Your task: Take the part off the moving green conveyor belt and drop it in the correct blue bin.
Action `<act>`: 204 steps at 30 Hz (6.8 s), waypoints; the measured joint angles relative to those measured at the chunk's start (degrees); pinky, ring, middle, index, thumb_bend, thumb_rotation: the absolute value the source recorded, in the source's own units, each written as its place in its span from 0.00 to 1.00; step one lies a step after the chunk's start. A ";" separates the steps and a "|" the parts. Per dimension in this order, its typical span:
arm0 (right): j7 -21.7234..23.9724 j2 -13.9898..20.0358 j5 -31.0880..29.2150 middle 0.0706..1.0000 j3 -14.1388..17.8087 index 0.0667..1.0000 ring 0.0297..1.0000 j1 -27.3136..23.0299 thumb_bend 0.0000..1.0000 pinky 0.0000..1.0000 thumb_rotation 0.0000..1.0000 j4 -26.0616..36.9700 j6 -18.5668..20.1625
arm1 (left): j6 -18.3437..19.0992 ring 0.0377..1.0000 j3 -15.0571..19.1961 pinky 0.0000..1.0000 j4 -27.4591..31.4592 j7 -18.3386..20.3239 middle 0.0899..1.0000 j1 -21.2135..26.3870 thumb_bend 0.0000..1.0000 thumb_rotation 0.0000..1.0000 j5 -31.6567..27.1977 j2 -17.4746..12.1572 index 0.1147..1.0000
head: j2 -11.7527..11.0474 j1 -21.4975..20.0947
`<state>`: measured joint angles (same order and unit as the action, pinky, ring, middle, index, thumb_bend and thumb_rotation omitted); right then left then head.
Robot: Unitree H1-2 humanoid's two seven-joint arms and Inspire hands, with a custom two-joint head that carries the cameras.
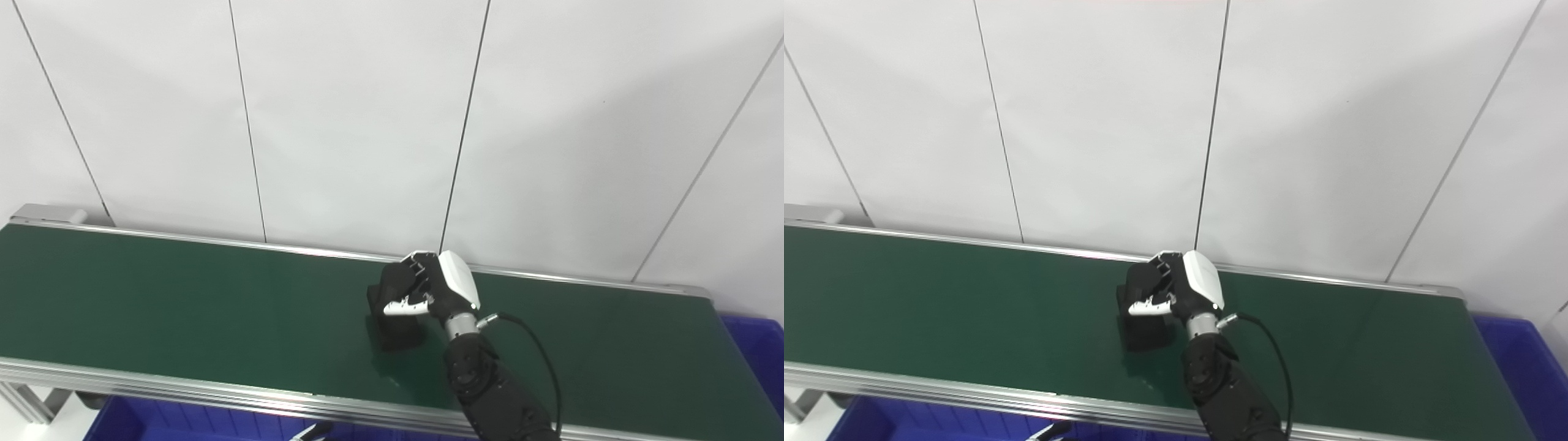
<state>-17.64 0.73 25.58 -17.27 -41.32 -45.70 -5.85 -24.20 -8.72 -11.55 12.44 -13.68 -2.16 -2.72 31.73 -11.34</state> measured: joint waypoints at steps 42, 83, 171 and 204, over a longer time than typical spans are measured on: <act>18.92 3.40 -1.24 0.44 8.19 0.49 0.40 20.56 0.52 0.34 0.00 64.67 21.02 | -0.36 0.75 3.12 0.68 -8.63 1.06 0.76 7.59 0.88 0.74 -2.36 0.10 0.82 | 7.56 -9.23; 22.71 3.48 1.51 0.43 11.86 0.50 0.39 48.75 0.52 0.31 0.00 85.79 24.88 | 6.79 0.74 3.75 0.68 -0.08 2.07 0.74 8.30 0.93 0.73 -5.67 -2.19 0.82 | 15.91 -13.10; 13.73 11.08 19.89 0.45 -3.03 0.49 0.39 47.98 0.52 0.39 0.00 48.01 12.94 | 13.88 0.74 3.55 0.69 13.12 2.62 0.75 1.08 0.93 0.72 -7.48 -4.99 0.82 | 20.48 -11.87; 17.48 11.16 24.34 0.68 -3.13 0.71 0.64 47.86 0.91 0.59 0.44 48.58 15.52 | 13.79 0.74 3.46 0.68 12.38 2.68 0.75 2.01 0.93 0.72 -7.32 -5.00 0.82 | 19.33 -11.34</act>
<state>-0.16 11.89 49.92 -20.41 6.54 2.87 9.67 -10.41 -5.26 0.83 15.12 -11.67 -9.48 -7.72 51.06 -22.68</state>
